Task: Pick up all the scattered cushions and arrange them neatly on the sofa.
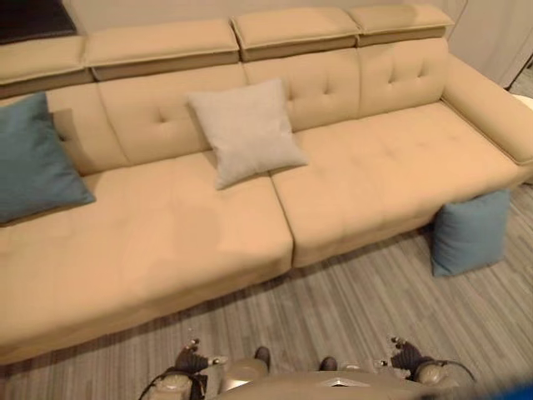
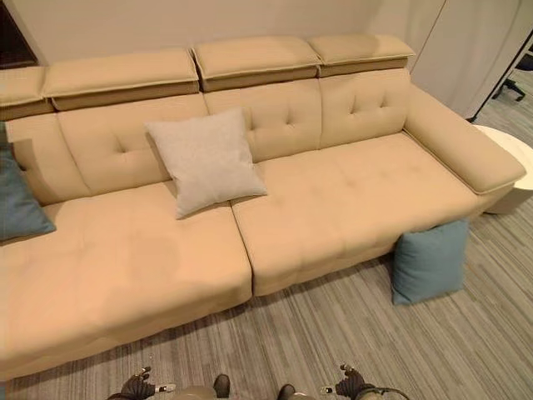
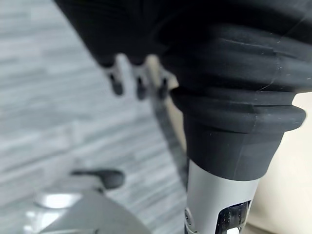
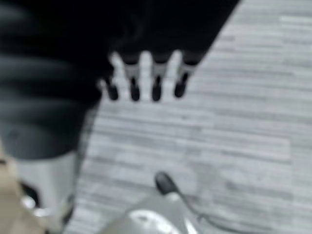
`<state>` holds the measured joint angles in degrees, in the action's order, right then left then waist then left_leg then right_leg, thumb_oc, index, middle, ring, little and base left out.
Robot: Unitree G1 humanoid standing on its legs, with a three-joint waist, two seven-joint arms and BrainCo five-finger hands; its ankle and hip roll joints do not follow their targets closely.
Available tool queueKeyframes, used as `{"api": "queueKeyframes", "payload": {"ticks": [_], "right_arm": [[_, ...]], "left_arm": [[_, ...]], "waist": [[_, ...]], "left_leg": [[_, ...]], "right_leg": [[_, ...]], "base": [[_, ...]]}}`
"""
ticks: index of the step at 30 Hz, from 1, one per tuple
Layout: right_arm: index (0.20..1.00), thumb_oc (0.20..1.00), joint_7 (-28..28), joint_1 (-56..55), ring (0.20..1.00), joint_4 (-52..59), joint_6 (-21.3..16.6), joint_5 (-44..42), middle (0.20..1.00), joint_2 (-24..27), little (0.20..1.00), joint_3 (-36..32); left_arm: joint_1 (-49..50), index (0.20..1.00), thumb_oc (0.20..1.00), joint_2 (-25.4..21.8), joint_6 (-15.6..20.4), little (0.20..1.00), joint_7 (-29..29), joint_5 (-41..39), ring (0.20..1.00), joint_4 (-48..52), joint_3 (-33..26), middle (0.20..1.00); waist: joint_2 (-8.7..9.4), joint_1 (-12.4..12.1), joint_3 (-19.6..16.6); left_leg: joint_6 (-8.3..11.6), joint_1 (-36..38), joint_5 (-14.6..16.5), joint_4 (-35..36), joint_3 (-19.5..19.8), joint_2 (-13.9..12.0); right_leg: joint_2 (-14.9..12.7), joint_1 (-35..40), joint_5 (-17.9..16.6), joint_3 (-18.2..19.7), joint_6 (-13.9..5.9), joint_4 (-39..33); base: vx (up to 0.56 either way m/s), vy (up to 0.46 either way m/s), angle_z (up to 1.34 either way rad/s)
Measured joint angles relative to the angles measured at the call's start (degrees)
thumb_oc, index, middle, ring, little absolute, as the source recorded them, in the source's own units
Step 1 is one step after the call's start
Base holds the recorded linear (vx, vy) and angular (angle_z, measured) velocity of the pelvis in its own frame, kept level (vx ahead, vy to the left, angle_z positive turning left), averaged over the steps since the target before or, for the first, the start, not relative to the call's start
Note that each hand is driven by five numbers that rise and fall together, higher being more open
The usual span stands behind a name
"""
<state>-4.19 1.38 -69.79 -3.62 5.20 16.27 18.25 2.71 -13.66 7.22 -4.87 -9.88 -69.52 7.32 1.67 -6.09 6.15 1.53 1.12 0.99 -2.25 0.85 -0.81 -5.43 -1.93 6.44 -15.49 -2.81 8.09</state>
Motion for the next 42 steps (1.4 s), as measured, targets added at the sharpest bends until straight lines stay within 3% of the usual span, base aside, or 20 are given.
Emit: {"api": "queueKeyframes", "payload": {"ticks": [4, 5, 8, 9, 11, 13, 15, 16, 19, 20, 22, 24, 25, 27, 30, 32, 33, 35, 39, 42], "right_arm": [[1.0, 1.0, -0.55, 0.27, 1.0, 0.04, -0.36, -1.6, 1.0, 0.03, 1.0, -1.36], [1.0, 1.0, -0.74, 0.24, 1.0, 0.08, -0.49, -1.64, 1.0, 0.32, 1.0, -1.58], [1.0, 1.0, -0.76, 0.99, 1.0, -0.11, -0.39, -1.68, 1.0, 1.12, 1.0, -2.41], [1.0, 1.0, -0.77, 0.3, 1.0, -0.21, -0.3, -1.79, 1.0, 1.42, 1.0, -2.48], [1.0, 1.0, -0.89, 0.98, 1.0, -0.68, -0.48, -3.44, 1.0, 0.89, 1.0, -3.73], [1.0, 1.0, -1.25, 2.11, 1.0, -0.79, -0.46, -5.12, 1.0, 0.48, 1.0, -4.84], [1.0, 1.0, -1.3, 2.78, 1.0, -0.95, -0.49, -5.62, 1.0, -0.75, 1.0, -4.19], [1.0, 1.0, -1.28, 3.13, 1.0, -0.69, -0.63, -5.62, 1.0, -1.3, 1.0, -4.08], [1.0, 1.0, -1.2, 2.78, 1.0, -2.36, -0.52, -5.53, 1.0, -4.38, 1.0, -3.58], [1.0, 1.0, -1.2, 2.05, 1.0, -2.08, -0.69, -5.52, 1.0, -4.04, 1.0, -3.56], [1.0, 1.0, -1.19, 1.1, 1.0, -2.24, -0.43, -5.53, 1.0, -3.21, 1.0, -4.24], [1.0, 1.0, -1.09, 0.11, 1.0, -2.49, -0.49, -6.6, 1.0, -2.66, 1.0, -6.34], [1.0, 1.0, -1.07, 0.01, 1.0, -2.54, -0.46, -7.0, 1.0, -2.54, 1.0, -6.53], [1.0, 1.0, -1.11, -0.31, 1.0, -2.56, -0.4, -7.88, 1.0, -1.82, 1.0, -6.26], [1.0, 1.0, -1.17, -1.55, 1.0, -2.43, -0.47, -8.55, 1.0, -1.12, 1.0, -5.94], [1.0, 1.0, -1.31, -1.2, 1.0, -2.09, -0.58, -9.27, 1.0, -0.95, 1.0, -5.75], [1.0, 1.0, -1.46, -0.3, 1.0, -2.23, -0.6, -9.55, 1.0, -1.12, 1.0, -4.31], [1.0, 1.0, -1.48, 1.24, 1.0, -2.27, -0.73, -9.55, 1.0, -1.11, 1.0, -3.8], [1.0, 1.0, -1.57, 3.5, 1.0, -3.32, -0.86, -9.5, 1.0, -1.2, 1.0, -3.82], [1.0, 1.0, -1.6, 3.52, 1.0, -3.94, -0.73, -9.44, 1.0, -1.81, 1.0, -3.77]], "left_arm": [[0.73, 1.0, 1.0, 0.9, -0.24, 1.0, -0.35, -0.23, 1.0, -0.01, 0.35, 1.0], [0.51, 1.0, 1.0, 1.04, -0.17, 1.0, -0.47, -0.23, 1.0, 0.23, 1.53, 1.0], [0.35, 1.0, 1.0, 1.59, -0.06, 1.0, -0.4, -0.16, 1.0, 0.78, 2.24, 1.0], [-0.51, 1.0, 1.0, 2.31, -0.12, 1.0, -0.41, -0.06, 1.0, 0.78, 2.58, 1.0], [-1.2, 1.0, 1.0, 1.72, -0.03, 1.0, -0.35, 0.65, 1.0, 0.82, 3.96, 1.0], [-2.61, 1.0, 1.0, 1.63, 0.09, 1.0, -0.35, 2.27, 1.0, 0.87, 4.54, 1.0], [-3.13, 1.0, 1.0, 0.98, 0.47, 1.0, -0.39, 2.56, 1.0, 0.85, 4.64, 1.0], [-3.32, 1.0, 1.0, 1.12, 0.35, 1.0, -0.4, 2.57, 1.0, 0.71, 4.32, 1.0], [-2.48, 1.0, 1.0, 0.74, 0.48, 1.0, -0.42, 2.49, 1.0, 0.78, 1.79, 1.0], [-2.18, 1.0, 1.0, 0.88, 0.43, 1.0, -0.39, 2.44, 1.0, 0.78, 1.52, 1.0], [-2.35, 1.0, 1.0, 0.81, 0.53, 1.0, -0.34, 2.16, 1.0, 0.8, 1.57, 1.0], [-0.93, 1.0, 1.0, 0.49, 0.46, 1.0, -0.31, 2.07, 1.0, 0.8, 1.57, 1.0], [-1.19, 1.0, 1.0, 0.59, 0.48, 1.0, -0.35, 1.9, 1.0, 0.71, 1.49, 1.0], [-0.58, 1.0, 1.0, 1.17, 0.5, 1.0, -0.42, 1.4, 1.0, 0.42, 0.8, 1.0], [-0.76, 1.0, 1.0, 1.55, 0.73, 1.0, -0.41, 1.18, 1.0, 0.14, 0.3, 1.0], [-0.99, 1.0, 1.0, 1.9, 0.81, 1.0, -0.45, 0.08, 1.0, 0.57, -0.65, 1.0], [-1.06, 1.0, 1.0, 1.76, 0.95, 1.0, -0.45, -0.4, 1.0, 0.86, -0.53, 1.0], [-1.12, 1.0, 1.0, 1.81, 0.88, 1.0, -0.33, -0.69, 1.0, 0.83, -0.12, 1.0], [-1.56, 1.0, 1.0, 1.22, 0.8, 1.0, -0.33, -0.71, 1.0, 0.73, -0.51, 1.0], [-1.74, 1.0, 1.0, 0.96, 0.81, 1.0, -0.32, -0.71, 1.0, 0.71, -0.59, 1.0]], "waist": [[0.61, -0.68, 0.17], [1.2, -1.22, -0.17], [0.22, -0.9, -0.61], [-0.36, 0.67, -0.67], [0.58, 0.43, -0.28], [1.14, 0.7, 0.26], [2.25, -0.41, 0.89], [1.99, -0.08, 1.19], [1.47, -2.65, 1.61], [1.32, -2.49, 1.47], [0.94, -1.97, 1.64], [0.99, -3.05, 0.25], [0.78, -2.94, 0.08], [-0.47, -3.74, -0.68], [0.33, -2.98, -1.65], [0.76, -2.82, -1.45], [2.03, -4.19, -0.94], [3.51, -4.34, -0.19], [4.22, -4.51, 1.38], [4.51, -5.05, 2.1]], "left_leg": [[1.61, -0.64, -1.06, -5.51, 5.56, 1.28], [2.4, -1.03, -0.52, -5.81, 14.3, 2.98], [2.79, -1.69, -1.27, -2.28, 19.15, 4.02], [1.51, -0.96, -1.07, -0.61, 16.48, 3.26], [1.31, 0.2, -0.8, 1.23, 14.04, 2.78], [0.01, 0.74, 0.54, 2.59, 9.62, 2.18], [-0.88, 1.22, 1.16, 2.91, 4.83, 2.09], [-1.64, 1.0, 1.77, 2.77, 3.73, 1.58], [-2.38, 2.74, 1.92, 2.1, -7.2, -1.19], [-3.89, 3.2, 3.23, 2.39, -8.27, -1.39], [-2.43, 3.29, 1.64, 2.99, -9.86, -2.2], [-1.1, 2.57, 0.94, 2.96, -13.2, -3.73], [-0.63, 2.07, 0.23, 2.86, -12.13, -3.94], [1.28, 1.21, -2.91, 2.78, -8.79, -5.23], [5.57, -1.44, -6.95, -1.4, -3.81, -5.51], [6.38, -4.0, -6.83, -6.03, -3.09, -6.02], [6.71, -5.07, -5.56, -8.87, 2.65, -3.92], [6.73, -6.71, -4.47, -7.78, 8.13, -0.03], [5.96, -8.33, -5.06, -0.62, 5.83, 4.14], [4.95, -10.3, -6.4, 2.32, 3.56, 6.07]], "right_leg": [[0.08, 1.64, -1.21, 3.64, 1.96, -2.24], [0.39, 1.64, -3.16, 7.43, 3.0, -5.07], [1.83, -1.05, -5.91, 10.66, 2.13, -6.18], [3.23, -1.91, -7.98, 12.8, 2.07, -6.88], [3.57, -3.99, -9.06, 16.77, 0.68, -7.28], [3.19, -5.86, -9.9, 17.36, -0.46, -7.66], [1.61, -7.19, -9.37, 13.48, -1.44, -8.9], [0.99, -7.47, -10.25, 11.01, -3.35, -8.95], [-3.26, -8.25, -5.92, -12.84, -3.03, 4.46], [-4.49, -7.29, -4.22, -14.95, -3.21, 8.18], [-4.74, -5.21, 1.59, -13.41, -4.29, 11.07], [-4.77, -3.53, 7.54, -16.62, -3.85, 12.05], [-2.72, -3.4, 7.22, -15.16, 0.94, 9.27], [-0.23, -1.79, 5.6, -14.61, 2.66, 5.14], [1.52, 0.55, 3.12, -15.25, 5.36, -0.65], [3.24, 2.1, 1.38, -14.44, 7.2, -4.6], [4.0, 2.65, 0.02, -12.03, 8.29, -6.6], [4.36, 2.77, -1.6, -10.51, 6.61, -9.87], [6.55, 4.03, -3.16, -7.57, 6.34, -13.58], [7.94, 4.68, -0.76, -6.26, 4.16, -13.6]], "base": [[-0.03, -0.01, -0.6], [-0.05, -0.013, -1.01], [-0.07, 0.042, -0.97], [-0.13, 0.121, -1.2], [-0.14, 0.091, -1.3], [-0.11, 0.03, -1.28], [-0.09, 0.001, -1.59], [-0.15, 0.011, -1.22], [-0.11, 0.008, -1.49], [-0.1, -0.039, -1.2], [-0.1, -0.121, -0.67], [0.04, -0.254, -0.87], [0.1, -0.276, -0.5], [0.08, -0.214, -0.31], [0.06, -0.208, 0.06], [0.09, -0.154, -0.28], [0.11, -0.121, -0.66], [0.22, -0.094, -0.65], [0.26, -0.054, -0.43], [0.27, -0.022, -0.26]]}}
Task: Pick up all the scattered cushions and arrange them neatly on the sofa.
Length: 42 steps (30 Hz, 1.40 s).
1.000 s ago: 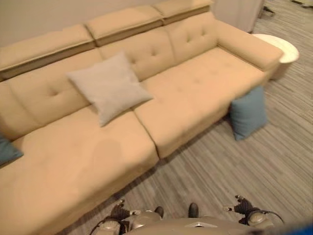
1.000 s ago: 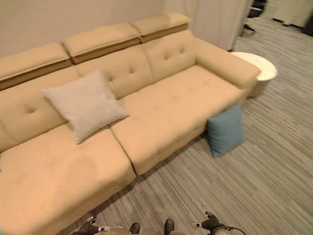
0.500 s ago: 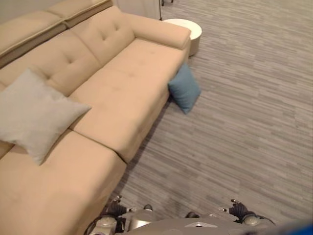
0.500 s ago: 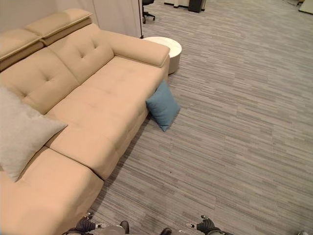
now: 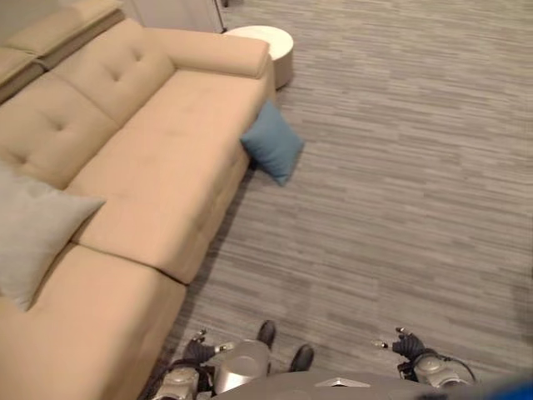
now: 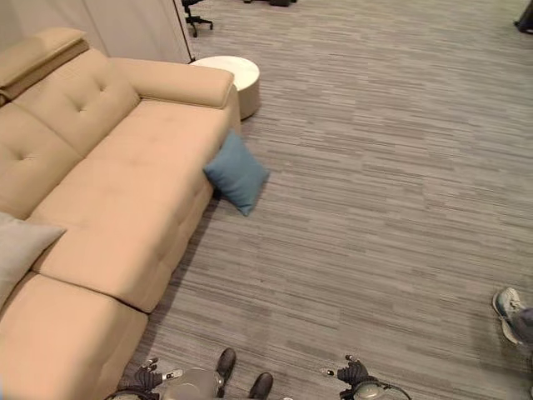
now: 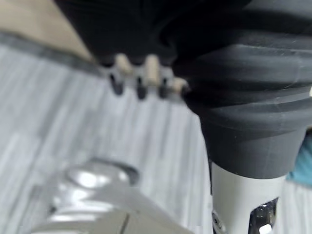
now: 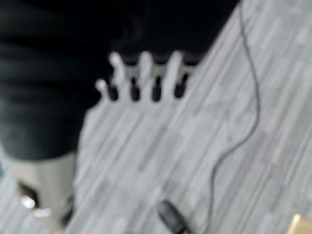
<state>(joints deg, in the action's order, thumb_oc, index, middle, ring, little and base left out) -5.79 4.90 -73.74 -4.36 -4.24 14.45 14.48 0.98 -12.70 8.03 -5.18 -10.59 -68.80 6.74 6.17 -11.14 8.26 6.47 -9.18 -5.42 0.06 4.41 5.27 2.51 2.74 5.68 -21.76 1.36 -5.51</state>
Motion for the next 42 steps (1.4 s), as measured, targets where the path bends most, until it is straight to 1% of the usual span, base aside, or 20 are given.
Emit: {"api": "queueKeyframes", "payload": {"ticks": [6, 7, 8, 9, 10, 12, 13, 15, 18, 21, 22, 24, 27, 29, 31, 34, 36, 40, 41, 42], "right_arm": [[1.0, 1.0, 0.48, 1.57, 1.0, -0.46, 0.07, 0.07, 1.0, -0.44, 1.0, 0.53], [1.0, 1.0, 0.52, 1.63, 1.0, -0.47, 0.08, 0.09, 1.0, -0.5, 1.0, 0.54], [1.0, 1.0, 0.57, 1.72, 1.0, -1.07, 0.0, 0.12, 1.0, -0.47, 1.0, 0.5], [1.0, 1.0, 0.63, 2.17, 1.0, -1.41, 0.23, 0.19, 1.0, 0.12, 1.0, 1.03], [1.0, 1.0, 0.65, 2.33, 1.0, -0.8, 0.22, 0.53, 1.0, 0.19, 1.0, 1.19], [1.0, 1.0, 0.95, 1.83, 1.0, -0.1, 0.19, 1.11, 1.0, -0.67, 1.0, 2.08], [1.0, 1.0, 0.96, 1.82, 1.0, 0.71, 0.17, 1.21, 1.0, -0.61, 1.0, 2.0], [1.0, 1.0, 0.95, 1.7, 1.0, 2.11, 0.11, 1.24, 1.0, -0.64, 1.0, 1.71], [1.0, 1.0, 1.15, 1.15, 1.0, 4.01, 0.13, 1.31, 1.0, -0.63, 1.0, 1.79], [1.0, 1.0, 1.31, 1.03, 1.0, 5.09, 0.04, 1.3, 1.0, -0.93, 1.0, 1.9], [1.0, 1.0, 1.34, 1.0, 1.0, 4.31, 0.31, 1.32, 1.0, -0.97, 1.0, 2.07], [1.0, 1.0, 1.34, 1.03, 1.0, 3.93, 0.41, 1.34, 1.0, -0.47, 1.0, 2.09], [1.0, 1.0, 1.04, -0.04, 1.0, 4.63, 0.13, 1.28, 1.0, -0.29, 1.0, 1.54], [1.0, 1.0, 0.7, -0.19, 1.0, 4.5, -0.15, 1.14, 1.0, -0.16, 1.0, 2.22], [1.0, 1.0, 0.35, 0.85, 1.0, 4.12, -0.25, 1.06, 1.0, -0.44, 1.0, 2.33], [1.0, 1.0, 0.36, 1.88, 1.0, 3.86, -0.26, 1.07, 1.0, -0.32, 1.0, 2.17], [1.0, 1.0, 0.46, 1.8, 1.0, 2.35, -0.06, 1.07, 1.0, -0.47, 1.0, 1.95], [1.0, 1.0, 0.58, 0.65, 1.0, 1.66, -0.12, 1.09, 1.0, -0.48, 1.0, 1.76], [1.0, 1.0, 0.73, 0.28, 1.0, 1.32, -0.09, 1.1, 1.0, -2.0, 1.0, 1.94], [1.0, 1.0, 1.03, -0.57, 1.0, 0.58, -0.21, 1.18, 1.0, -3.03, 1.0, 1.95]], "left_arm": [[0.92, 1.0, 1.0, -0.1, -0.41, 1.0, 0.09, -0.02, 1.0, -0.29, -1.54, 1.0], [0.74, 1.0, 1.0, -0.11, -0.41, 1.0, 0.17, -0.01, 1.0, -0.42, -1.72, 1.0], [0.43, 1.0, 1.0, 0.06, -0.45, 1.0, 0.14, -0.03, 1.0, -0.57, -1.8, 1.0], [0.35, 1.0, 1.0, 0.72, -0.45, 1.0, 0.14, -0.07, 1.0, -0.47, -1.61, 1.0], [0.57, 1.0, 1.0, 0.5, -0.51, 1.0, 0.09, -0.08, 1.0, -0.48, -0.89, 1.0], [0.02, 1.0, 1.0, -0.91, -0.07, 1.0, 0.0, -0.36, 1.0, 0.61, 0.09, 1.0], [-0.07, 1.0, 1.0, -0.96, -0.06, 1.0, -0.07, -1.39, 1.0, 0.51, 0.07, 1.0], [-0.81, 1.0, 1.0, -1.2, 0.01, 1.0, -0.15, -2.31, 1.0, 0.34, -0.07, 1.0], [-1.13, 1.0, 1.0, -1.75, -0.08, 1.0, -0.14, -2.42, 1.0, -0.03, -0.12, 1.0], [-0.65, 1.0, 1.0, -1.53, -0.03, 1.0, -0.18, -2.43, 1.0, -2.22, -1.97, 1.0], [0.09, 1.0, 1.0, -1.16, -0.04, 1.0, -0.31, -2.69, 1.0, -2.47, -2.4, 1.0], [0.3, 1.0, 1.0, -0.66, -0.01, 1.0, -0.17, -3.44, 1.0, -2.54, -2.13, 1.0], [-0.42, 1.0, 1.0, 0.06, -0.06, 1.0, -0.07, -3.41, 1.0, -2.61, -1.64, 1.0], [-1.7, 1.0, 1.0, 0.27, 0.1, 1.0, 0.09, -3.43, 1.0, -1.68, -0.4, 1.0], [-1.88, 1.0, 1.0, -0.02, -0.03, 1.0, 0.16, -3.43, 1.0, -1.88, 0.06, 1.0], [-1.77, 1.0, 1.0, 0.13, 0.04, 1.0, 0.22, -3.41, 1.0, -0.86, -0.11, 1.0], [-1.77, 1.0, 1.0, 0.16, -0.04, 1.0, 0.32, -3.27, 1.0, -0.46, 0.01, 1.0], [-0.31, 1.0, 1.0, -0.18, -0.34, 1.0, 0.37, -3.2, 1.0, -1.32, -0.79, 1.0], [0.25, 1.0, 1.0, -1.19, -0.5, 1.0, 0.54, -3.2, 1.0, -2.52, -2.44, 1.0], [1.02, 1.0, 1.0, -2.16, -0.64, 1.0, 0.5, -3.23, 1.0, -2.34, -2.42, 1.0]], "waist": [[-0.66, -2.47, -0.14], [-0.33, -2.46, -0.58], [-0.13, -2.35, -0.57], [-2.97, -2.31, -0.7], [-4.77, -1.91, -0.38], [-3.24, -1.3, -0.94], [-2.64, -0.67, -1.29], [-2.5, -0.29, -1.42], [-2.34, 0.08, -1.28], [-1.64, 1.47, -1.56], [-2.12, 2.38, -2.02], [-3.79, 2.44, -2.89], [-0.81, 2.01, -3.19], [0.96, 0.53, -2.27], [1.3, 0.17, -1.26], [0.62, -0.8, 1.32], [-0.29, -1.32, 1.62], [-2.4, -2.88, 0.42], [0.32, -3.81, 0.04], [2.0, -4.37, -0.84]], "left_leg": [[-2.73, -1.05, -1.33, -2.49, -0.83, 1.36], [-4.66, -0.49, -1.73, -2.21, -0.75, 2.47], [-5.78, 0.75, -1.71, -1.61, -0.86, 3.18], [-10.17, 3.88, -1.33, -0.02, -1.47, 1.06], [-11.42, 5.93, 0.64, 1.05, -1.93, -1.88], [-13.6, 8.65, 4.12, 0.46, -0.85, -1.11], [-14.19, 9.47, 5.27, -0.42, -0.57, -0.7], [-14.11, 11.22, 6.66, 0.03, 0.22, -1.38], [-12.49, 12.74, 7.04, 0.9, 1.04, -2.89], [-9.68, 14.63, 11.59, 1.02, 2.75, -4.49], [-8.81, 15.63, 12.97, 0.72, 4.93, -5.95], [-7.27, 16.95, 13.13, 0.29, 6.99, -9.06], [-2.5, 9.22, 11.37, -17.56, 7.76, -6.16], [-0.57, 1.88, 10.3, -31.46, 2.53, -5.59], [-1.39, -0.53, 11.13, -29.76, 0.55, -5.32], [-1.97, -2.66, 9.99, -15.81, -4.26, -4.4], [-2.23, -4.04, 5.27, -6.75, -6.89, -3.87], [-3.44, -4.97, -1.59, -2.35, -13.08, -4.59], [-8.16, -3.76, -1.17, -2.76, -13.03, -3.0], [-9.06, -2.95, -0.46, -2.05, -13.1, -1.5]], "right_leg": [[2.99, 2.96, 1.13, 5.86, 0.44, 0.32], [3.0, 3.74, 1.43, 6.29, -0.03, 0.36], [2.74, 3.53, 2.83, 6.33, -2.72, 2.42], [4.55, 1.17, 2.85, 6.22, -3.81, 11.55], [4.5, -2.1, 4.61, 4.64, -6.79, 22.16], [-2.86, -9.62, 8.09, 3.36, -11.6, 42.52], [-7.1, -11.7, 8.08, 3.53, -11.61, 47.53], [-12.23, -14.12, 7.96, 3.67, -11.57, 44.42], [-13.29, -15.47, 5.39, 3.56, -10.88, 32.06], [-11.64, -15.45, -9.55, 5.87, -9.13, 9.89], [-9.53, -12.05, -11.37, 6.27, -6.73, 8.1], [-6.34, -9.77, -8.53, 5.31, -4.28, 7.63], [-7.22, -3.73, -8.53, 1.66, -2.84, 2.05], [-7.21, -1.42, -8.17, 0.26, 1.43, 0.25], [-6.89, 0.21, -5.98, -0.5, 1.65, 0.06], [-6.39, 2.71, -3.31, -2.59, 0.64, -0.05], [-5.43, 4.8, -1.65, -4.19, -1.05, -0.11], [-2.77, 9.14, 2.29, -5.72, -3.19, -0.06], [-4.28, 10.56, 4.15, -5.51, -4.76, 0.56], [-6.02, 9.87, 5.28, -5.07, -5.76, 3.4]], "base": [[0.33, 0.053, -0.54], [0.31, 0.104, -0.27], [0.3, 0.11, -0.37], [0.29, 0.096, -0.3], [0.28, 0.094, -0.15], [0.36, 0.083, 0.11], [0.48, 0.022, 0.19], [0.36, -0.054, 0.18], [0.31, -0.113, 0.12], [0.61, -0.166, 0.21], [0.45, -0.129, 0.46], [0.4, -0.154, 0.49], [0.23, -0.279, 0.62], [0.36, -0.139, 0.28], [0.28, -0.035, 0.27], [0.52, 0.023, 0.28], [0.46, 0.037, 0.36], [0.35, 0.077, 0.18], [0.25, 0.117, -0.03], [0.53, 0.253, 0.2]]}}
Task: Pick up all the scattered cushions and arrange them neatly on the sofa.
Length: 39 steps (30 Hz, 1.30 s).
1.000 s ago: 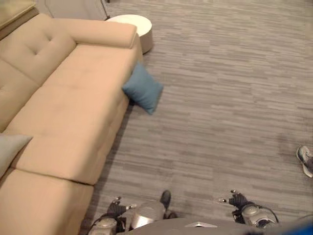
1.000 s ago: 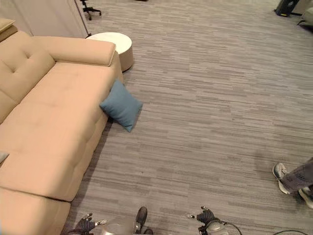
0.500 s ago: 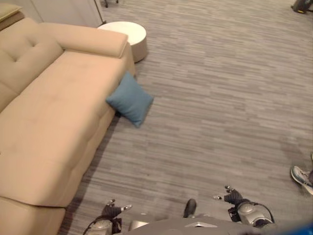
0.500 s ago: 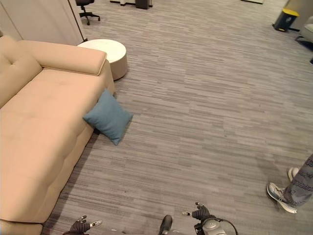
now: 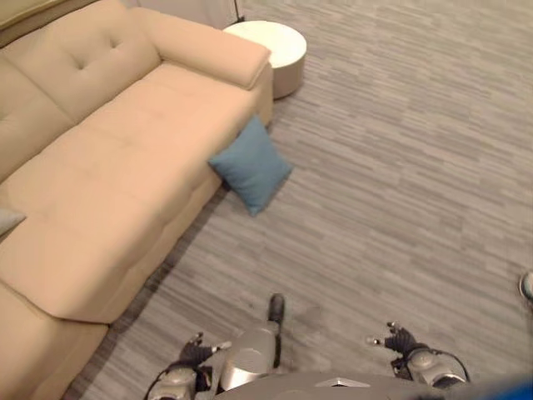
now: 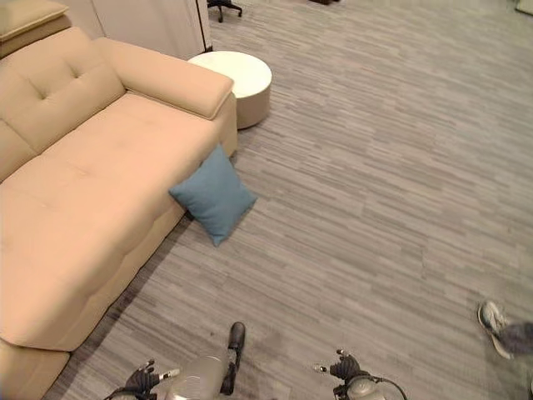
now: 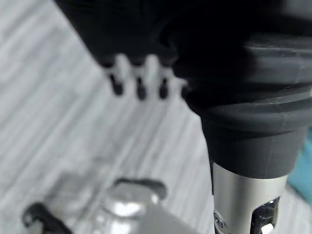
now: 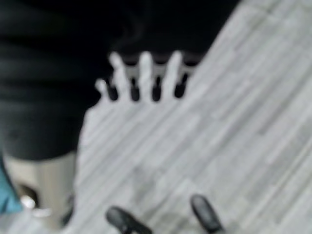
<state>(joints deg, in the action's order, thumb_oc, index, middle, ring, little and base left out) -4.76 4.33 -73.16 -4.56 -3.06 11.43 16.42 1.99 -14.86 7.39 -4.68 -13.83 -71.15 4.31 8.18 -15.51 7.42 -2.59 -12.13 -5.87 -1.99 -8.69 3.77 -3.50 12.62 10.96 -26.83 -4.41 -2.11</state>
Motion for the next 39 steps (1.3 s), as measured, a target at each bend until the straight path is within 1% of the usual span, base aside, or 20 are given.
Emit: {"api": "queueKeyframes", "payload": {"ticks": [1, 3, 4, 6, 7, 11, 13, 15, 17, 18, 19, 20, 22, 23, 26, 27, 30, 33, 36, 39], "right_arm": [[1.0, 1.0, 0.09, 0.28, 1.0, 0.16, -0.23, 0.05, 1.0, 0.03, 1.0, -0.07], [1.0, 1.0, 0.16, 0.24, 1.0, 0.27, -0.17, 0.2, 1.0, 0.78, 1.0, -0.06], [1.0, 1.0, 0.16, -0.36, 1.0, 0.15, -0.14, 0.59, 1.0, 0.77, 1.0, -0.05], [1.0, 1.0, 0.56, -0.08, 1.0, 0.29, 0.0, 0.98, 1.0, -0.25, 1.0, 0.9], [1.0, 1.0, 0.6, 0.21, 1.0, 0.18, -0.1, 1.02, 1.0, -0.58, 1.0, 0.93], [1.0, 1.0, 0.57, 2.29, 1.0, 3.2, -0.46, 1.02, 1.0, 0.72, 1.0, 0.79], [1.0, 1.0, 0.62, 1.2, 1.0, 4.07, -0.43, 1.0, 1.0, 0.83, 1.0, 0.82], [1.0, 1.0, 0.59, 1.3, 1.0, 4.74, -0.51, 0.97, 1.0, 0.62, 1.0, 2.05], [1.0, 1.0, 0.74, 0.07, 1.0, 4.54, -0.06, 0.94, 1.0, 0.69, 1.0, 2.34], [1.0, 1.0, 0.73, 0.12, 1.0, 4.35, 0.15, 0.94, 1.0, 0.64, 1.0, 2.24], [1.0, 1.0, 0.75, -0.54, 1.0, 3.98, 0.11, 0.98, 1.0, 0.58, 1.0, 2.03], [1.0, 1.0, 0.64, -0.77, 1.0, 3.68, 0.1, 0.99, 1.0, 1.51, 1.0, 1.86], [1.0, 1.0, 0.59, -0.52, 1.0, 3.89, -0.25, 0.98, 1.0, 2.11, 1.0, 1.48], [1.0, 1.0, 0.53, -0.35, 1.0, 4.26, -0.27, 0.9, 1.0, 2.35, 1.0, 1.6], [1.0, 1.0, 0.25, 0.31, 1.0, 4.59, -0.26, 0.57, 1.0, 2.75, 1.0, 2.08], [1.0, 1.0, -0.17, 1.58, 1.0, 4.46, -0.47, -0.2, 1.0, 2.42, 1.0, 2.1], [1.0, 1.0, -0.55, 2.27, 1.0, 4.04, -0.81, -1.33, 1.0, 2.22, 1.0, 2.0], [1.0, 1.0, -0.5, 0.0, 1.0, 3.52, -0.23, -1.33, 1.0, 2.57, 1.0, 1.24], [1.0, 1.0, -0.44, 0.53, 1.0, 3.7, -0.1, -1.24, 1.0, 2.04, 1.0, 1.05], [1.0, 1.0, -0.4, 1.39, 1.0, 4.27, -0.13, -1.2, 1.0, 2.27, 1.0, 0.59]], "left_arm": [[0.17, 1.0, 1.0, -0.09, -0.29, 1.0, 0.2, 0.0, 1.0, -0.08, -0.01, 1.0], [-1.38, 1.0, 1.0, 0.62, -0.43, 1.0, 0.59, 0.01, 1.0, -0.04, 0.15, 1.0], [-2.58, 1.0, 1.0, 0.59, -0.16, 1.0, 0.65, 0.04, 1.0, 0.29, 0.75, 1.0], [-2.82, 1.0, 1.0, -1.16, 0.29, 1.0, 0.61, 0.04, 1.0, 0.67, 0.82, 1.0], [-2.9, 1.0, 1.0, -1.85, 0.1, 1.0, 0.56, 0.04, 1.0, 0.21, 1.53, 1.0], [-2.46, 1.0, 1.0, -1.93, -0.52, 1.0, 0.56, -0.02, 1.0, 0.13, 1.95, 1.0], [-1.83, 1.0, 1.0, -1.49, -0.45, 1.0, 0.56, -0.02, 1.0, 0.04, 1.93, 1.0], [-1.19, 1.0, 1.0, -1.25, -0.47, 1.0, 0.55, 0.01, 1.0, -0.18, 1.23, 1.0], [-2.9, 1.0, 1.0, -0.94, -0.3, 1.0, 0.54, 0.02, 1.0, -0.13, 1.58, 1.0], [-3.17, 1.0, 1.0, -0.96, -0.17, 1.0, 0.56, 0.02, 1.0, -0.03, 2.11, 1.0], [-1.98, 1.0, 1.0, -0.95, 0.04, 1.0, 0.58, 0.08, 1.0, -0.14, 3.12, 1.0], [-0.86, 1.0, 1.0, 0.58, 0.06, 1.0, 0.46, 0.07, 1.0, -0.37, 3.58, 1.0], [0.22, 1.0, 1.0, 2.06, 0.38, 1.0, 0.57, 1.19, 1.0, -0.98, 3.67, 1.0], [0.27, 1.0, 1.0, 2.22, 0.27, 1.0, 0.58, 1.39, 1.0, -1.16, 4.45, 1.0], [-0.14, 1.0, 1.0, 2.17, 0.19, 1.0, 0.58, 1.5, 1.0, -1.12, 4.66, 1.0], [-2.32, 1.0, 1.0, 0.83, 0.3, 1.0, 0.51, 1.42, 1.0, -0.73, 4.6, 1.0], [-4.88, 1.0, 1.0, -1.02, 0.23, 1.0, 0.58, 1.62, 1.0, 1.08, 4.84, 1.0], [-5.66, 1.0, 1.0, -0.71, 0.3, 1.0, 0.62, 2.15, 1.0, 2.8, 5.6, 1.0], [-2.7, 1.0, 1.0, -0.24, -0.53, 1.0, 0.59, 2.14, 1.0, 1.37, 5.31, 1.0], [-3.22, 1.0, 1.0, -0.11, -0.6, 1.0, 0.6, 2.1, 1.0, 1.4, 5.37, 1.0]], "waist": [[0.89, 0.02, -0.46], [-0.76, -0.06, 0.05], [-1.71, 0.8, -0.17], [-0.58, -0.54, 0.01], [0.27, -0.54, 0.33], [-1.43, 0.41, 0.02], [-1.56, 1.41, -0.15], [-1.96, 3.13, -0.32], [-2.19, 6.24, -0.41], [-1.42, 6.53, -0.72], [-0.16, 6.61, -1.57], [-2.12, 6.58, -2.66], [-3.29, 6.45, -3.73], [-3.06, 5.52, -3.99], [-2.09, 5.02, -3.68], [0.03, 4.68, -1.36], [1.94, 6.05, 0.54], [0.2, 6.59, 0.18], [-1.84, 6.7, -1.16], [-3.41, 6.92, -0.89]], "left_leg": [[-1.28, 1.39, 1.23, 0.05, 1.06, 1.0], [-1.81, 3.81, 1.98, 0.16, 3.97, 1.92], [-1.98, 7.17, 2.99, 1.29, 7.18, 2.18], [-4.85, 9.89, 5.91, 1.1, 9.44, 3.73], [-5.48, 11.11, 6.38, 0.68, 9.81, 4.38], [-7.14, 15.62, 9.8, 0.99, 15.64, 3.44], [-5.41, 18.15, 10.8, 1.46, 17.77, 3.25], [-4.23, 19.58, 12.76, 0.73, 21.45, 2.57], [-2.93, 20.79, 14.84, -0.39, 29.16, 1.43], [-2.16, 21.94, 15.32, -0.32, 30.17, 1.44], [-0.41, 24.26, 16.55, -0.78, 30.69, 2.73], [1.15, 25.71, 18.04, -2.53, 31.51, 1.73], [3.66, 21.24, 18.9, -13.45, 30.75, 2.08], [5.69, 16.24, 17.8, -24.2, 27.89, 3.48], [5.57, 9.86, 18.02, -32.61, 24.02, 2.95], [5.28, 2.73, 17.82, -35.8, 18.41, -0.31], [5.49, -2.1, 16.49, -20.74, 10.99, -2.98], [4.09, -2.46, 9.76, -9.34, 3.63, -2.35], [-0.62, 4.42, 4.24, -2.53, 8.06, -0.48], [-1.39, 8.61, 4.1, 1.11, 9.09, -0.07]], "right_leg": [[-1.28, -0.05, 0.55, 0.28, -1.03, 4.18], [-3.56, -3.18, 1.3, 1.23, -3.05, 18.06], [-7.88, -9.72, -0.66, 2.94, -6.69, 38.01], [-10.18, -15.2, -1.37, 8.23, -9.84, 45.82], [-11.05, -18.17, -1.34, 10.23, -9.69, 49.29], [-8.77, -24.25, 0.15, 7.77, -5.82, 33.82], [-7.97, -27.04, -5.57, 4.11, -4.18, 19.51], [-3.96, -27.19, -10.46, 9.86, -3.99, 7.89], [-0.44, -28.73, -13.97, 16.55, -3.43, 4.15], [-0.23, -28.49, -15.21, 16.42, -2.11, 3.79], [-1.15, -27.1, -18.76, 17.01, 2.44, 3.78], [-0.04, -25.55, -19.11, 16.16, 5.82, 5.26], [0.45, -22.39, -17.18, 14.12, 4.83, 3.5], [0.71, -20.34, -17.37, 13.35, 7.48, 1.62], [1.26, -18.45, -17.09, 13.24, 9.52, -0.23], [1.32, -15.83, -16.09, 11.15, 10.32, -2.06], [1.22, -12.58, -12.65, 5.43, 7.5, -3.52], [2.67, -10.43, -10.03, 2.06, 6.29, -3.48], [2.15, -10.2, -5.38, 4.16, 2.31, 3.88], [-2.06, -15.62, -1.83, 3.64, -2.54, 21.86]], "base": [[0.56, 0.296, 0.3], [0.4, 0.208, 0.87], [0.36, 0.157, 1.25], [0.3, 0.109, 0.82], [0.26, 0.029, 0.46], [0.51, -0.041, 0.58], [0.62, -0.081, 0.68], [0.44, -0.006, 0.85], [0.43, -0.001, 1.81], [0.29, -0.018, 1.52], [0.44, -0.033, 0.92], [0.5, -0.056, 0.75], [0.26, -0.098, 0.57], [0.09, -0.124, 0.43], [0.18, -0.141, 0.26], [0.17, -0.008, 0.4], [0.39, 0.055, 0.8], [0.2, 0.072, 0.6], [0.14, 0.103, -0.24], [0.21, 0.083, 0.18]]}}
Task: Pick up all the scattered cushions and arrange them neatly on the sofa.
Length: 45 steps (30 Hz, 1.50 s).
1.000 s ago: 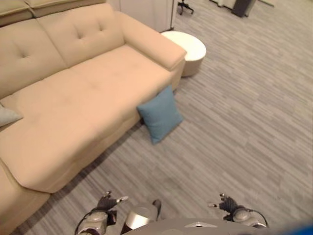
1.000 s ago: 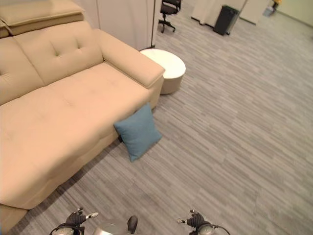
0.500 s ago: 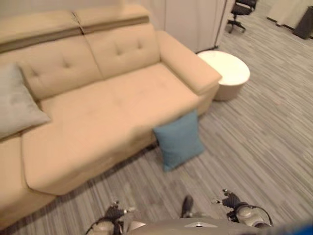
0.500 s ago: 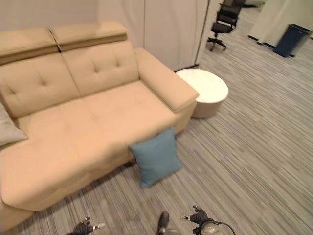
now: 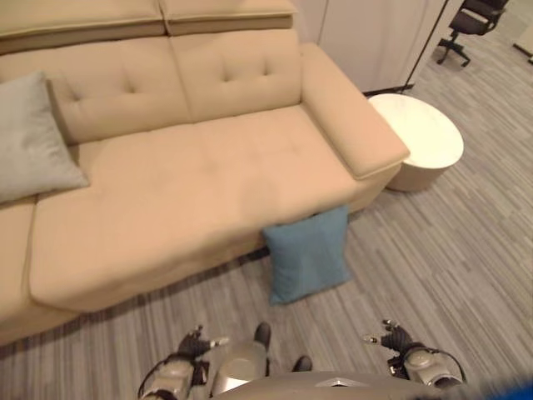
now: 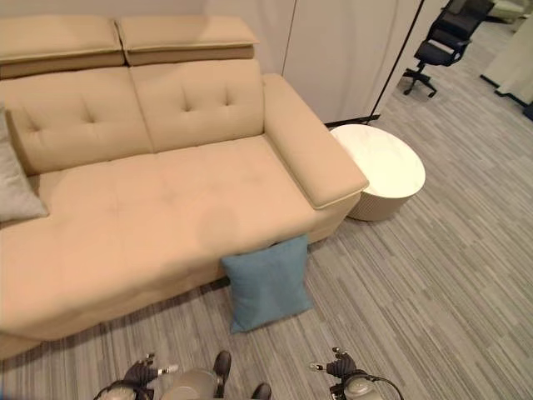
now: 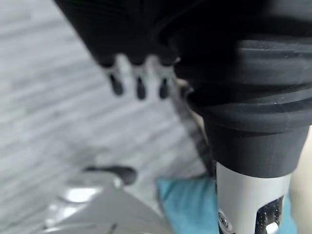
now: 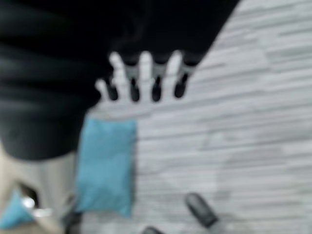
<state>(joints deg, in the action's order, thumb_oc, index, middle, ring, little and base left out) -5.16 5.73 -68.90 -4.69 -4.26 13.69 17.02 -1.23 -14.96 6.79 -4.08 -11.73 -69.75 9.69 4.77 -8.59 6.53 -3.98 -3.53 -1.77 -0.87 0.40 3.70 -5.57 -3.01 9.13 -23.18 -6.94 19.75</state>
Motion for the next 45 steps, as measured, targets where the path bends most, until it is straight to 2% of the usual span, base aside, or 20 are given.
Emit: {"api": "queueKeyframes", "payload": {"ticks": [1, 4, 10, 13, 14, 15, 17, 21, 24, 26, 28, 29, 30, 32, 36, 39, 40, 42, 43, 45], "right_arm": [[1.0, 1.0, 0.09, 0.05, 1.0, 0.38, 0.08, 0.04, 1.0, -0.07, 1.0, -0.14], [1.0, 1.0, 0.47, 0.24, 1.0, 0.5, -0.04, 0.02, 1.0, -0.64, 1.0, 0.12], [1.0, 1.0, 0.42, 1.96, 1.0, 1.53, -0.09, 0.56, 1.0, -0.46, 1.0, 0.59], [1.0, 1.0, 0.39, 3.39, 1.0, 0.39, -0.04, 1.24, 1.0, -0.45, 1.0, 0.44], [1.0, 1.0, 0.39, 3.58, 1.0, 0.48, -0.06, 1.25, 1.0, -0.5, 1.0, 0.43], [1.0, 1.0, 0.37, 3.52, 1.0, 0.93, -0.07, 1.25, 1.0, -0.74, 1.0, 0.47], [1.0, 1.0, 0.3, 3.72, 1.0, 1.65, -0.11, 1.28, 1.0, -0.41, 1.0, 0.42], [1.0, 1.0, 0.05, 2.11, 1.0, 2.08, -0.02, 1.19, 1.0, 0.85, 1.0, 1.42], [1.0, 1.0, -0.31, 2.64, 1.0, 2.1, -0.14, 1.13, 1.0, 1.53, 1.0, 1.37], [1.0, 1.0, -0.39, 2.34, 1.0, 2.85, -0.18, 1.05, 1.0, 2.32, 1.0, 1.33], [1.0, 1.0, -0.4, 1.43, 1.0, 2.72, -0.43, 1.02, 1.0, 2.97, 1.0, 1.09], [1.0, 1.0, -0.39, 0.88, 1.0, 2.41, -0.49, 0.96, 1.0, 3.33, 1.0, 1.08], [1.0, 1.0, -0.36, 0.22, 1.0, 2.28, -0.46, 0.93, 1.0, 3.36, 1.0, 1.09], [1.0, 1.0, -0.3, -0.28, 1.0, 1.73, -0.32, 0.8, 1.0, 2.62, 1.0, 1.08], [1.0, 1.0, -0.03, -0.83, 1.0, 1.37, -0.03, 0.41, 1.0, 0.45, 1.0, 1.07], [1.0, 1.0, 0.09, -0.52, 1.0, 1.46, -0.05, 0.42, 1.0, 0.2, 1.0, 1.03], [1.0, 1.0, 0.32, -0.02, 1.0, 1.56, -0.06, 0.4, 1.0, 0.1, 1.0, 1.07], [1.0, 1.0, 0.39, 0.63, 1.0, 1.62, -0.09, 0.4, 1.0, 0.03, 1.0, 1.22], [1.0, 1.0, 0.48, 0.63, 1.0, 1.62, -0.08, 0.4, 1.0, -0.25, 1.0, 1.48], [1.0, 1.0, 0.55, 1.06, 1.0, 2.03, -0.09, 0.4, 1.0, -0.76, 1.0, 1.46]], "left_arm": [[-0.24, 1.0, 1.0, -0.32, 0.03, 1.0, 0.0, 0.01, 1.0, 0.22, -0.02, 1.0], [-0.68, 1.0, 1.0, -1.66, 0.71, 1.0, -0.03, 0.01, 1.0, 1.06, 0.02, 1.0], [-1.71, 1.0, 1.0, -1.57, 0.9, 1.0, 0.0, 0.03, 1.0, 0.37, 1.48, 1.0], [-0.6, 1.0, 1.0, -2.14, 0.89, 1.0, -0.02, -0.01, 1.0, 0.44, 1.42, 1.0], [-0.38, 1.0, 1.0, -2.54, 0.91, 1.0, -0.02, 0.0, 1.0, 0.44, 1.36, 1.0], [0.26, 1.0, 1.0, -3.32, 0.86, 1.0, -0.05, -0.01, 1.0, 0.38, 1.15, 1.0], [1.54, 1.0, 1.0, -2.7, 0.88, 1.0, -0.03, -0.06, 1.0, 0.47, 0.99, 1.0], [0.58, 1.0, 1.0, -0.53, 0.98, 1.0, 0.0, -0.06, 1.0, 0.55, 1.55, 1.0], [-0.52, 1.0, 1.0, 1.71, 1.07, 1.0, 0.02, -0.07, 1.0, 1.12, 2.51, 1.0], [-2.21, 1.0, 1.0, 2.34, 0.93, 1.0, 0.07, -0.05, 1.0, 0.91, 2.68, 1.0], [-2.08, 1.0, 1.0, 2.34, 0.79, 1.0, 0.03, 0.01, 1.0, 1.05, 2.82, 1.0], [-1.36, 1.0, 1.0, 2.44, 0.81, 1.0, 0.12, 0.16, 1.0, 0.98, 3.69, 1.0], [-0.62, 1.0, 1.0, 2.55, 0.83, 1.0, 0.16, 0.34, 1.0, 0.94, 3.65, 1.0], [0.28, 1.0, 1.0, 2.17, 0.82, 1.0, 0.18, 1.28, 1.0, 0.82, 3.61, 1.0], [1.44, 1.0, 1.0, 0.97, 0.32, 1.0, 0.43, 1.71, 1.0, 0.84, 3.57, 1.0], [0.52, 1.0, 1.0, 0.65, 0.2, 1.0, 0.46, 1.69, 1.0, 0.98, 3.55, 1.0], [0.53, 1.0, 1.0, 0.42, 0.2, 1.0, 0.44, 1.68, 1.0, 0.96, 3.54, 1.0], [-0.58, 1.0, 1.0, 0.04, 0.21, 1.0, 0.44, 1.65, 1.0, 1.03, 3.56, 1.0], [-0.69, 1.0, 1.0, -0.49, 0.25, 1.0, 0.41, 1.65, 1.0, 0.97, 3.55, 1.0], [-1.15, 1.0, 1.0, -1.81, 0.53, 1.0, 0.34, 1.6, 1.0, 1.0, 3.54, 1.0]], "waist": [[-0.45, 0.06, -0.12], [0.4, -0.3, -1.86], [0.65, -1.0, -2.16], [1.73, -3.1, -2.06], [2.22, -3.41, -2.04], [3.44, -3.67, -2.04], [2.21, -4.23, -2.28], [0.8, -1.53, -2.21], [-0.86, -1.56, -0.91], [-1.25, 0.96, -0.2], [-1.49, 1.54, -0.07], [-1.97, 1.5, -0.43], [-2.45, 1.68, -1.15], [-2.93, 1.89, -1.85], [0.37, 1.15, -2.7], [1.12, 0.92, -2.22], [0.89, 0.11, -1.98], [0.88, 0.4, -1.12], [0.74, 0.88, -1.02], [1.99, 0.8, -1.07]], "left_leg": [[-0.69, 2.2, 0.1, 1.72, 2.01, 0.68], [-0.54, 3.9, 0.15, 3.01, 5.27, 2.29], [0.76, 4.96, 1.2, 2.45, 13.26, 2.28], [2.3, 5.89, 2.21, 2.4, 13.62, 2.37], [2.55, 6.0, 2.37, 2.57, 13.72, 2.34], [3.46, 6.51, 2.95, 2.9, 14.29, 2.07], [5.86, 6.31, 3.84, 2.57, 14.66, -0.94], [9.24, 3.03, 2.08, 2.63, 19.54, -4.99], [11.66, -0.3, -0.71, 0.93, 17.8, -6.47], [11.92, -4.13, -3.99, -1.42, 11.62, -5.66], [10.77, -5.62, -3.74, -2.98, 0.96, -5.84], [10.14, -4.94, -0.62, -4.03, -2.76, -4.79], [9.89, -4.31, 1.37, -2.62, -2.43, -4.54], [6.63, -3.47, 1.64, 0.39, -1.43, -4.57], [5.33, -3.04, 1.01, 0.39, -0.05, -3.69], [3.4, -0.89, 1.85, 0.69, -1.33, -3.11], [2.75, -0.3, 2.27, 0.55, -2.2, -3.16], [2.04, 0.7, 2.47, 0.27, -2.08, -2.89], [2.16, 0.63, 3.04, 0.32, -1.36, -2.58], [2.02, 0.85, 2.51, 0.6, -1.28, -2.31]], "right_leg": [[-1.81, -3.17, 1.58, 0.58, -1.88, 8.46], [-3.65, -3.45, 1.73, 2.82, -1.75, 1.11], [-8.34, -1.34, -8.75, 8.19, -4.19, -16.19], [-11.31, -0.08, -13.9, 6.65, -5.09, -19.0], [-11.28, 0.13, -14.83, 6.88, -5.2, -19.32], [-10.32, 2.12, -13.78, 6.68, -3.18, -22.01], [-6.99, 4.08, -14.5, 5.73, -1.59, -24.86], [-2.14, 4.54, -11.87, 1.02, 0.12, -25.05], [-0.24, 4.1, -11.05, -1.91, 1.74, -25.29], [-0.56, 3.59, -9.97, -4.02, 3.11, -25.34], [-0.4, 3.02, -9.86, -4.84, 4.56, -25.32], [-0.41, 2.53, -9.82, -4.95, 4.66, -24.68], [-0.23, 1.86, -9.62, -4.67, 4.77, -23.53], [0.55, 0.92, -9.59, -4.11, 4.16, -22.75], [0.27, -1.52, -9.51, -1.15, 4.19, -20.44], [-1.28, -2.85, -7.52, 0.32, 3.12, -15.43], [-2.22, -4.06, -5.93, 1.62, 1.17, -11.1], [-3.21, -5.39, -5.17, 4.11, -0.07, -6.02], [-3.39, -6.48, -4.37, 7.32, -0.16, -4.41], [-3.51, -5.85, -3.36, 8.52, 0.18, -5.69]], "base": [[0.17, -0.064, 0.77], [0.16, -0.107, 0.74], [0.12, -0.199, 0.71], [0.03, -0.195, 0.39], [0.06, -0.221, 0.2], [0.05, -0.166, 0.05], [0.05, -0.246, 0.08], [-0.01, -0.256, 0.78], [-0.06, -0.148, 0.62], [-0.03, -0.143, 0.92], [0.07, -0.094, 0.45], [0.12, -0.039, 0.02], [0.13, -0.021, -0.14], [0.18, 0.029, -0.15], [0.14, 0.075, -0.35], [0.17, 0.119, -0.24], [0.15, 0.045, -0.3], [0.16, 0.025, -0.01], [0.11, -0.034, 0.27], [0.22, -0.122, 0.14]]}}
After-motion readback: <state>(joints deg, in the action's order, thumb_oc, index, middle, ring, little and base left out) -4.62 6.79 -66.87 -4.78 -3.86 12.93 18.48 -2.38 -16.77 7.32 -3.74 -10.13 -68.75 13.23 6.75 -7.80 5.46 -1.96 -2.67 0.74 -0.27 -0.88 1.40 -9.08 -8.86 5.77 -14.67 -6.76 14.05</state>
